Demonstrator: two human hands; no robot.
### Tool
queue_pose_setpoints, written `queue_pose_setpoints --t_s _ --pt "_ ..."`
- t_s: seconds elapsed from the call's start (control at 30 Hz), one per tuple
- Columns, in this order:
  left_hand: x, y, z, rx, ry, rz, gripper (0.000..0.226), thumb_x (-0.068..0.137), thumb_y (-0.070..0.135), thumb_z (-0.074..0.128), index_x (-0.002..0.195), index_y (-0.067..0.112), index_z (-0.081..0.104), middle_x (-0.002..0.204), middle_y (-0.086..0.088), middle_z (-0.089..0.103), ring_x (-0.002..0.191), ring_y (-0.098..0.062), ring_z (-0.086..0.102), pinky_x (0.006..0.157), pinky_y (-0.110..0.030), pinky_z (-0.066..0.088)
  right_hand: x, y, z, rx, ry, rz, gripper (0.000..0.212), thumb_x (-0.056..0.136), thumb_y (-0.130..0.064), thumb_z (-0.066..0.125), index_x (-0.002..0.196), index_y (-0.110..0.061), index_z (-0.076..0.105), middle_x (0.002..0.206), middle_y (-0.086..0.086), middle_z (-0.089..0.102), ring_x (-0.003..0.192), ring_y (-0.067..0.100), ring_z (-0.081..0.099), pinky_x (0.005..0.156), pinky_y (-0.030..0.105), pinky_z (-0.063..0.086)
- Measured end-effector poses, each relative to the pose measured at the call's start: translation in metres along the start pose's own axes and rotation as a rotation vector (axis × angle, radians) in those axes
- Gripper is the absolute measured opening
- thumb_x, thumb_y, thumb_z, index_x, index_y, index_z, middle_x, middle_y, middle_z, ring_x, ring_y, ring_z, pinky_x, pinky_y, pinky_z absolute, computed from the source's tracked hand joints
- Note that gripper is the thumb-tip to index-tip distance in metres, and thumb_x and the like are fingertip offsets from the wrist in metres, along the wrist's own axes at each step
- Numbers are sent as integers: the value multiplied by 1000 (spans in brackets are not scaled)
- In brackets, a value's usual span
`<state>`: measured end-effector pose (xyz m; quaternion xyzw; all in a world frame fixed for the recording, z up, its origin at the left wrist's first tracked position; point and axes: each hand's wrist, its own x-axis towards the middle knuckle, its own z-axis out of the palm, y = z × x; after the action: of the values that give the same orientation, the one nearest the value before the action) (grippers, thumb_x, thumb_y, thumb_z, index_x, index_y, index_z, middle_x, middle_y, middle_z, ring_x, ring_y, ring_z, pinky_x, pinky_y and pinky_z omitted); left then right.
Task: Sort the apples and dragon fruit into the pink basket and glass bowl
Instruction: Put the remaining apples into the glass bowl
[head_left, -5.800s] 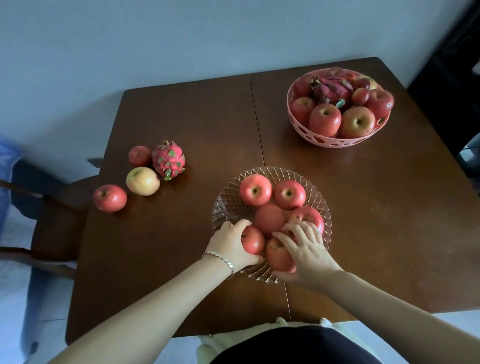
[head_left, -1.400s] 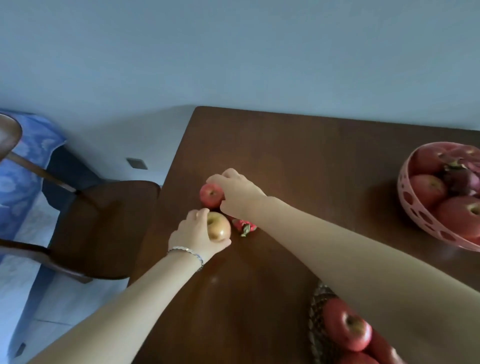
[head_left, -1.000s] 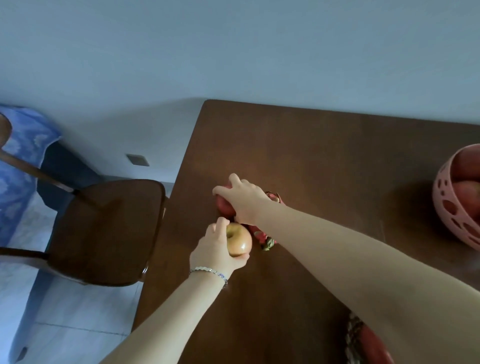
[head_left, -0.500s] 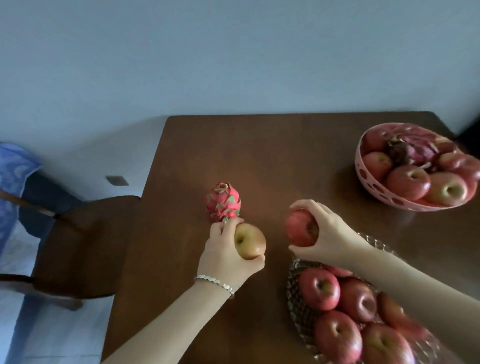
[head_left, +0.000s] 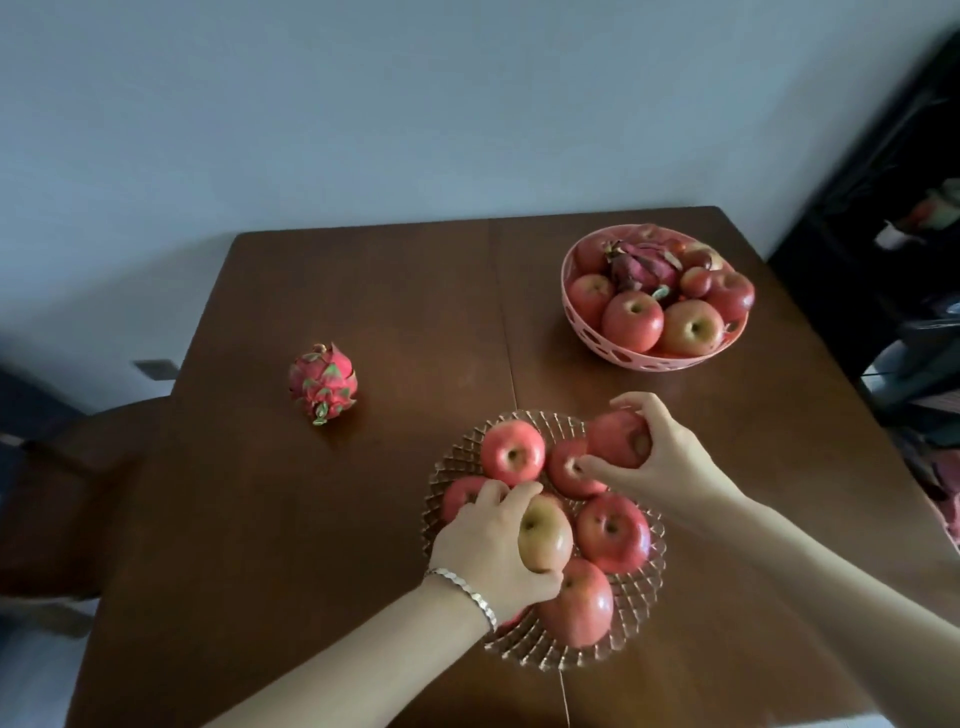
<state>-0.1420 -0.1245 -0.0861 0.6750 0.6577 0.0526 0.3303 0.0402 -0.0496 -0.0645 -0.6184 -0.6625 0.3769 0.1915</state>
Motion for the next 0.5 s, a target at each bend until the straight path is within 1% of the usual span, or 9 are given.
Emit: queue_pose_setpoints --t_s 0.07,0.13,0.23,0.33,0.4,0.47,0.5 --pt "2 4 6 -24 16 -26 85 69 47 68 140 37 23 135 10 38 122 -17 46 94 -33 47 3 6 1 3 -22 -7 62 64 -38 81 111 -32 42 99 -8 55 90 13 59 81 26 48" --pt "2 9 10 -85 30 -53 86 68 43 71 139 32 24 136 10 39 123 -16 44 97 -33 46 9 11 7 5 -43 -42 60 63 -38 81 110 -30 45 101 -8 55 93 12 57 81 24 46" --pt "-4 11 13 -155 81 -58 81 67 37 75 135 28 31 134 11 40 123 -14 43 100 -27 42 19 8 25 -17 -120 -153 62 64 -37 81 118 -30 50 112 -3 50 102 11 50 87 17 40" --pt "-11 10 16 -205 136 -60 77 65 34 77 130 28 35 130 12 40 121 -9 45 98 -20 41 25 2 45 -52 -245 -234 68 70 -39 77 130 -32 45 125 -1 44 113 14 47 98 22 39" --pt "-16 8 16 -237 167 -69 77 65 34 77 129 29 35 128 13 39 117 -6 44 96 -16 39 28 2 53 -71 -279 -258 67 76 -41 72 134 -31 40 132 0 41 122 17 41 104 26 34" --pt "-19 7 17 -257 193 -87 77 65 34 78 128 30 35 123 13 39 108 -2 40 90 -12 35 29 3 58 -110 -319 -287 57 86 -41 59 138 -32 37 138 -1 37 128 20 32 109 31 27" --pt "-20 7 17 -264 200 -97 76 65 34 78 128 30 35 119 14 39 104 0 39 87 -10 33 28 4 60 -123 -346 -285 49 92 -39 51 138 -32 36 140 -2 34 129 21 28 110 32 23"
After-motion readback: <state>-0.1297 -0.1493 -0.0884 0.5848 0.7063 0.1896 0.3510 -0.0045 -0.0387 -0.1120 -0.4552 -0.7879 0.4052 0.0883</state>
